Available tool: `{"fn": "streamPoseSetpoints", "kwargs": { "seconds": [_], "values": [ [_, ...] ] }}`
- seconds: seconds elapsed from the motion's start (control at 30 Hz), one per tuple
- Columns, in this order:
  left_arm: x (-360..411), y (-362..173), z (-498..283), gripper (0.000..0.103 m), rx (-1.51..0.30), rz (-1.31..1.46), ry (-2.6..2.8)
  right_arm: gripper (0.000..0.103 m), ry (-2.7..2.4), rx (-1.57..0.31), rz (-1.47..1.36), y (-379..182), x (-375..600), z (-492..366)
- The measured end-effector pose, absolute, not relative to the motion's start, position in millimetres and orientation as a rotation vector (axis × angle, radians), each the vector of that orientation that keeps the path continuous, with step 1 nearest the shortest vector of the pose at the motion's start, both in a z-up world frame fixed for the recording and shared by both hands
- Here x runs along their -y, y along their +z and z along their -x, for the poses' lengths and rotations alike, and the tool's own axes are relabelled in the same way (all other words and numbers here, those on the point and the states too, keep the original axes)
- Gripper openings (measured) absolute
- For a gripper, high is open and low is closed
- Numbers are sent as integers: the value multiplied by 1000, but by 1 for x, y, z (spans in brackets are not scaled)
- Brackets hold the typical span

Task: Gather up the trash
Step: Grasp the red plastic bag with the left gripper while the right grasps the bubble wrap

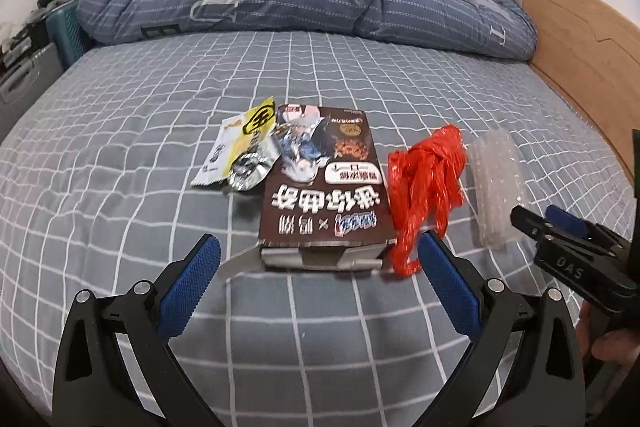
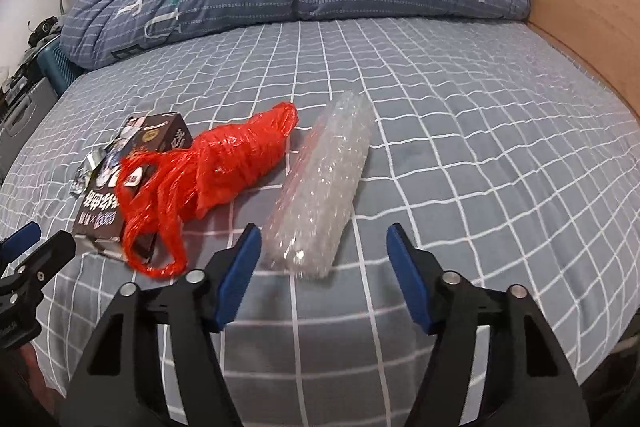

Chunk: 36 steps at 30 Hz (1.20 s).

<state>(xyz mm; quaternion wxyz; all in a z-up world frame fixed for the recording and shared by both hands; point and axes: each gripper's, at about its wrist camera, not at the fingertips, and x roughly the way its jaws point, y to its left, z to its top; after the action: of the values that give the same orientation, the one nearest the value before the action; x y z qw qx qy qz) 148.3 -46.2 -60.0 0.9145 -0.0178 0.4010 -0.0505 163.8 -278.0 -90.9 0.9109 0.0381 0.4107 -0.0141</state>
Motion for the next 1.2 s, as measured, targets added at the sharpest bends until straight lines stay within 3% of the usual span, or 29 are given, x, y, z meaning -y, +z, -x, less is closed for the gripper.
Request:
{"fn": "streamPoseSetpoints", "kwargs": {
  "seconds": [0.1,0.13,0.17,0.23,0.63,1.1,1.2],
  "values": [
    [52,-61,-159,97,-825,26,-124,40,-8,-873,-82,-98,276,-176],
    [55,-62,-162,97,-827,24,-136,25,-1,-885,-80,-101,275,-179],
    [57,-63,-163,97,-832,23,-142,18,4,-888,-77,-102,274,-180],
    [61,-67,-167,97,-842,31,-152,12,15,-888,-80,-102,277,-182],
    [132,-67,-201,97,-850,-59,-244,10,-5,-802,-57,-63,322,-174],
    [181,-103,-267,97,-933,-84,-222,10,-41,-797,-62,-64,369,-168],
    [185,-110,-271,90,-943,-101,-209,10,-40,-798,-70,-65,371,-168]
  ]
}}
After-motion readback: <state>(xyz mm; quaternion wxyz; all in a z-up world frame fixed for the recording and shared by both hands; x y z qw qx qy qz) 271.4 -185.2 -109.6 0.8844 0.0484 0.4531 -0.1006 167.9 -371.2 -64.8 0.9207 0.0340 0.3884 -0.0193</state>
